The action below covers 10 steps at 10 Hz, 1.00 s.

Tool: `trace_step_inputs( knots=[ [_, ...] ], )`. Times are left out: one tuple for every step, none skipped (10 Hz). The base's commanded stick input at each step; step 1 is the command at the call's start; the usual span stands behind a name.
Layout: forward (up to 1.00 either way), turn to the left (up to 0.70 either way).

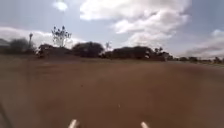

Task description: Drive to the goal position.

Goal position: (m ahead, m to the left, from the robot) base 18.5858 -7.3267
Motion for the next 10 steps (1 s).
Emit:
trace_step_inputs(
  knots=[
    [0.70, 0.00],
    [0.70, 0.00],
    [0.70, 0.00],
    [0.70, 0.00],
    [0.70, 0.00],
    [0.70, 0.00],
    [0.70, -0.14],
    [0.70, -0.27],
    [0.70, -0.27],
    [0.70, -0.27]
  ],
)
